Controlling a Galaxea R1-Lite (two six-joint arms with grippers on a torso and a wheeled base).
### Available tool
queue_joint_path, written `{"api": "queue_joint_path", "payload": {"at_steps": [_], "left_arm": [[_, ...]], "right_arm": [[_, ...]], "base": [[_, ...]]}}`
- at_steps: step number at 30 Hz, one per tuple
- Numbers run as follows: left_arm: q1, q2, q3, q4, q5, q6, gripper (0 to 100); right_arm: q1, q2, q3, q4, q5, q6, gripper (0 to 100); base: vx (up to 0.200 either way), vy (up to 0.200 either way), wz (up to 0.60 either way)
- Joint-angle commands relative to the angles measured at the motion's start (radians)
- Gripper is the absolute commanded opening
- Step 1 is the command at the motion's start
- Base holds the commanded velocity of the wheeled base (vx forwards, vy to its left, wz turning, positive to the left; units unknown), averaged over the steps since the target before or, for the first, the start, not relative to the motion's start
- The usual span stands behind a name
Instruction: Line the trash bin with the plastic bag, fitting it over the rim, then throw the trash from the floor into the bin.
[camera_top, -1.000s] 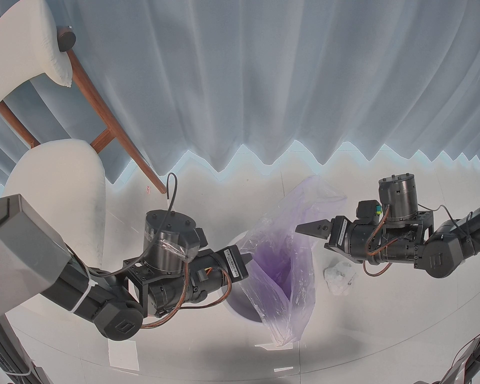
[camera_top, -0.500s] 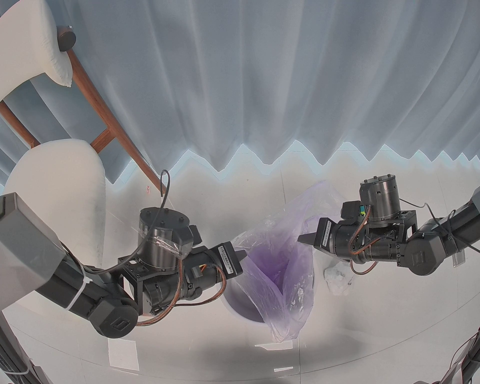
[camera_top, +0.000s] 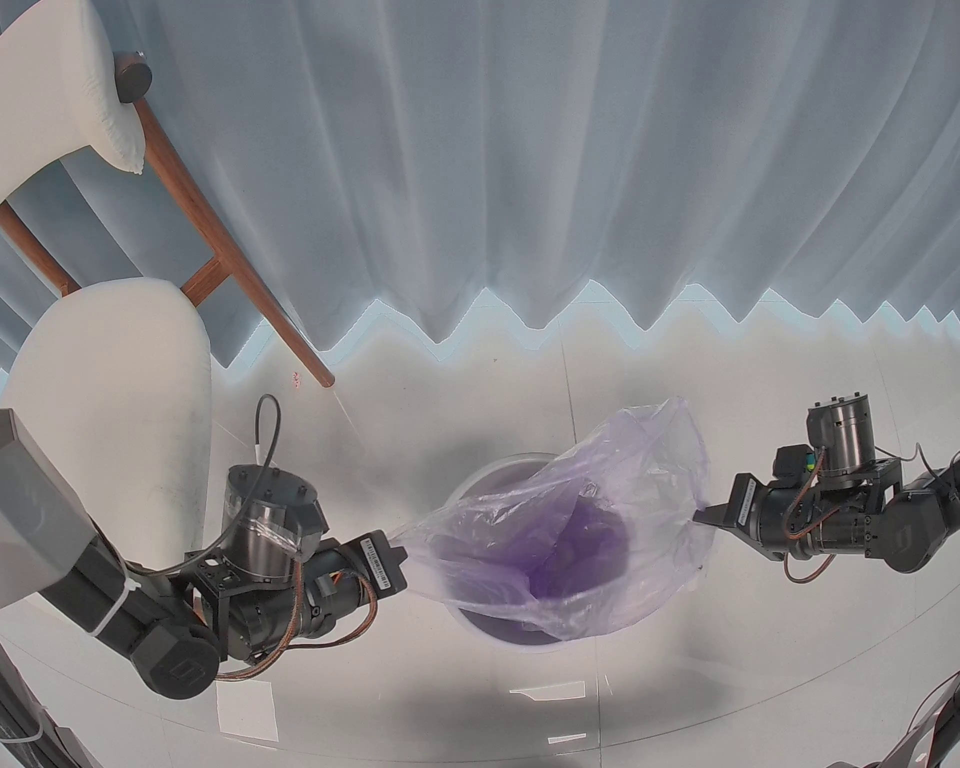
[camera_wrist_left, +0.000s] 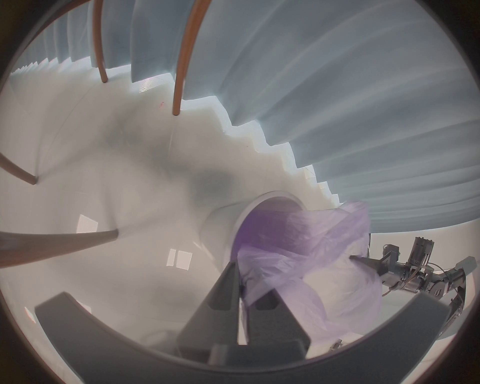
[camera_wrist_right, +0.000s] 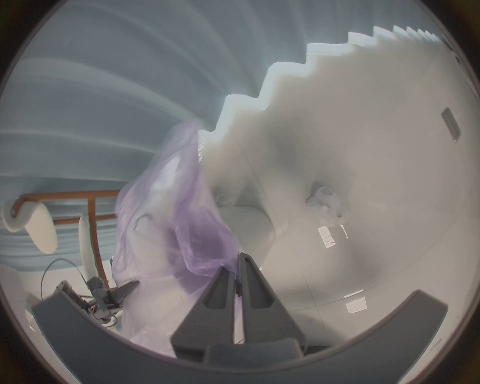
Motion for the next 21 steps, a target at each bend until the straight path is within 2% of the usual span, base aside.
{"api": "queue_joint_path", "payload": {"at_steps": [1, 6, 11, 13, 18, 21], "left_arm": [[0.017, -0.039, 0.066, 0.0, 0.017, 0.0, 0], [0.005, -0.049, 0.096, -0.002, 0.005, -0.002, 0], [0.023, 0.011, 0.032, -0.011, -0.006, 0.0, 0], [0.086, 0.086, -0.054, -0.014, -0.017, 0.001, 0], [0.174, 0.165, -0.217, 0.014, -0.035, 0.001, 0], [0.212, 0.203, -0.335, 0.103, -0.041, 0.001, 0]], "right_arm": [[-0.076, -0.025, 0.049, -0.018, 0.001, 0.002, 0], [-0.07, -0.002, 0.049, -0.041, 0.002, 0.006, 0], [-0.042, 0.083, -0.003, -0.109, 0.002, 0.003, 0], [-0.044, 0.159, -0.068, -0.171, -0.004, 0.005, 0], [-0.045, 0.21, -0.19, -0.176, -0.009, 0.006, 0], [-0.048, 0.26, -0.264, -0.175, -0.024, 0.006, 0]], "base": [[0.0, 0.0, 0.0], [0.0, 0.0, 0.0], [0.0, 0.0, 0.0], [0.0, 0.0, 0.0], [0.0, 0.0, 0.0], [0.0, 0.0, 0.0]]}}
